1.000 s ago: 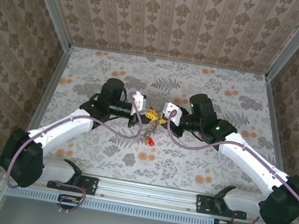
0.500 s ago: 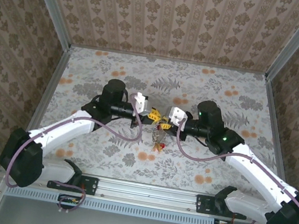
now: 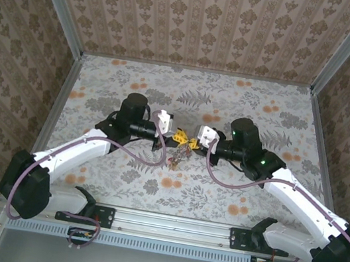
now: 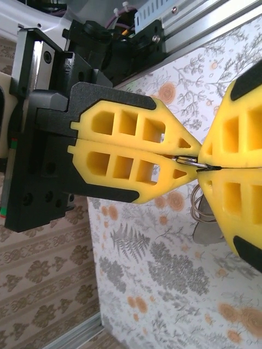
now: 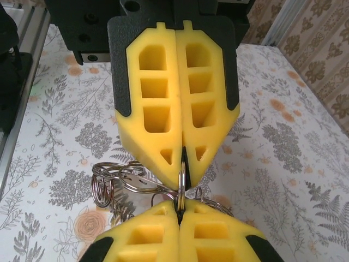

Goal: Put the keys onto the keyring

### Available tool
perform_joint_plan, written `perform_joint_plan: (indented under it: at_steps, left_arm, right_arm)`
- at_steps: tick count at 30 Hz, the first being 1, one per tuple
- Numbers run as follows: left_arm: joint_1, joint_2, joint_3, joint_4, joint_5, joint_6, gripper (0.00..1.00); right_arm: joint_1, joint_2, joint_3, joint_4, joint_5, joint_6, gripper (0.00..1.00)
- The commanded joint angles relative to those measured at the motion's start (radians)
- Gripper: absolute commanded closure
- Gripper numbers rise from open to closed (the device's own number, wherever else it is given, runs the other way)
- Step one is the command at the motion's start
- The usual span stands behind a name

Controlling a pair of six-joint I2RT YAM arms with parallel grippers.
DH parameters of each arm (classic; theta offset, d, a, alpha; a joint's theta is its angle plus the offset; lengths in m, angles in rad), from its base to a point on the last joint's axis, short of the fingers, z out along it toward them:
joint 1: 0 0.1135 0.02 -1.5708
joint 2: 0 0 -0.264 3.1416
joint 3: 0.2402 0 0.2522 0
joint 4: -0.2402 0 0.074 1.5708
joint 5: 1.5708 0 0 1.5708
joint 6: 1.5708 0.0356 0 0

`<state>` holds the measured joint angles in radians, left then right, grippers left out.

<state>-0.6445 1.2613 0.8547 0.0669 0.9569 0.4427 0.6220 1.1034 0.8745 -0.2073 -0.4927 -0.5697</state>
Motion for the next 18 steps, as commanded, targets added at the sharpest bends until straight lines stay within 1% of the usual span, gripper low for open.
perform_joint_plan:
  at_steps: [1, 5, 8, 9, 15, 18]
  left_arm:
    - [0.004, 0.002, 0.058, -0.123, -0.015, 0.072, 0.83]
    - [0.003, 0.006, 0.073, -0.170, -0.023, 0.090, 0.78]
    - [0.000, 0.013, 0.087, -0.189, -0.027, 0.092, 0.76]
    - [-0.003, 0.016, 0.093, -0.194, -0.027, 0.095, 0.73]
    - [-0.027, 0.053, 0.137, -0.277, -0.057, 0.148, 0.73]
    - [-0.038, 0.064, 0.143, -0.288, -0.076, 0.161, 0.73]
  right_arm:
    - [0.010, 0.016, 0.072, -0.113, 0.041, -0.040, 1.00]
    - [0.025, 0.049, 0.125, -0.200, 0.073, -0.070, 1.00]
    - [0.034, 0.064, 0.140, -0.214, 0.080, -0.076, 1.00]
    - [0.037, 0.068, 0.142, -0.211, 0.085, -0.077, 1.00]
    - [0.045, 0.081, 0.150, -0.187, 0.085, -0.058, 1.00]
    - [0.044, 0.077, 0.147, -0.176, 0.083, -0.055, 1.00]
